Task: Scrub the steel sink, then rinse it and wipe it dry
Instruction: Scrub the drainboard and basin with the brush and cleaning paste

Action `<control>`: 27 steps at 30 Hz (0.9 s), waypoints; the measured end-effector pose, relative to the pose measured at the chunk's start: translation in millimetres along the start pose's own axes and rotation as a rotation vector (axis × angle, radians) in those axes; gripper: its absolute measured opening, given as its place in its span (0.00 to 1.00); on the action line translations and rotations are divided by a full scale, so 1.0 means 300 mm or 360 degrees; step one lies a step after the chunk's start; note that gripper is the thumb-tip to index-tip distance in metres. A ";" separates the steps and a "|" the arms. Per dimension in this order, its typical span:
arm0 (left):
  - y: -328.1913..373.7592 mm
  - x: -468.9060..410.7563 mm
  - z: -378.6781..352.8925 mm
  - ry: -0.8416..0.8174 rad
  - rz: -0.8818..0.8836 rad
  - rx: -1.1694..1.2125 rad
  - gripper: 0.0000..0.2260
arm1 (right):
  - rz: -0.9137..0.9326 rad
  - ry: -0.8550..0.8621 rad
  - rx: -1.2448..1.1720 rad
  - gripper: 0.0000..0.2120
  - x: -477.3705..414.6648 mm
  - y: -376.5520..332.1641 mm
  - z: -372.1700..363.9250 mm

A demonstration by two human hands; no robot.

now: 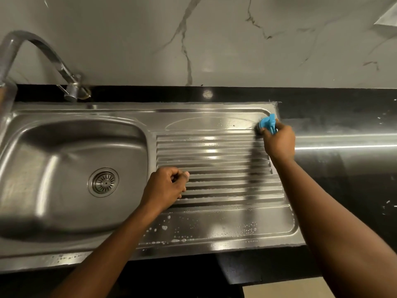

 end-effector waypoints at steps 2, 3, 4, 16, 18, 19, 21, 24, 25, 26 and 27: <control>-0.006 0.004 0.006 0.0007 0.0014 -0.0010 0.12 | 0.0019 -0.0066 -0.0053 0.22 0.008 -0.044 -0.034; -0.009 0.005 0.005 0.0008 0.0025 -0.0018 0.12 | 0.0042 -0.0096 -0.0059 0.22 0.028 -0.070 -0.056; -0.012 0.004 0.003 0.0007 0.0036 -0.0022 0.12 | 0.0091 -0.0130 -0.0037 0.22 0.055 -0.093 -0.083; -0.016 -0.020 0.037 0.0046 0.0055 0.0029 0.12 | 0.0049 -0.0040 0.0220 0.22 -0.050 -0.026 0.040; -0.013 -0.022 0.048 0.0058 0.0067 0.0026 0.12 | 0.0044 -0.0093 0.0052 0.19 -0.043 -0.089 -0.011; -0.010 -0.023 0.053 0.0064 0.0063 0.0020 0.12 | 0.0081 -0.0150 -0.0036 0.17 -0.025 -0.139 -0.054; -0.002 -0.026 0.060 0.0081 0.0047 0.0009 0.12 | 0.0195 -0.0246 -0.0080 0.15 0.036 -0.257 -0.163; 0.007 -0.029 0.070 0.0116 0.0068 0.0028 0.12 | 0.0408 -0.0383 -0.0034 0.15 0.161 -0.394 -0.345; 0.009 -0.029 0.072 0.0130 0.0077 0.0025 0.12 | 0.0462 -0.0445 -0.0012 0.18 0.203 -0.419 -0.392; 0.010 -0.030 0.074 0.0144 0.0083 0.0017 0.12 | 0.0512 -0.0479 0.0028 0.22 0.239 -0.436 -0.416; 0.012 -0.031 0.076 0.0154 0.0085 0.0013 0.12 | 0.0555 -0.0494 0.0095 0.26 0.255 -0.430 -0.428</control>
Point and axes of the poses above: each hand's wrist, its own x-axis away from the middle knuckle, its own z-axis out of the back of the hand, y = z × x, the point moved 4 cm from there along -x, towards the middle knuckle, and after that the axes turned 9 degrees about x, right-handed, at the moved point
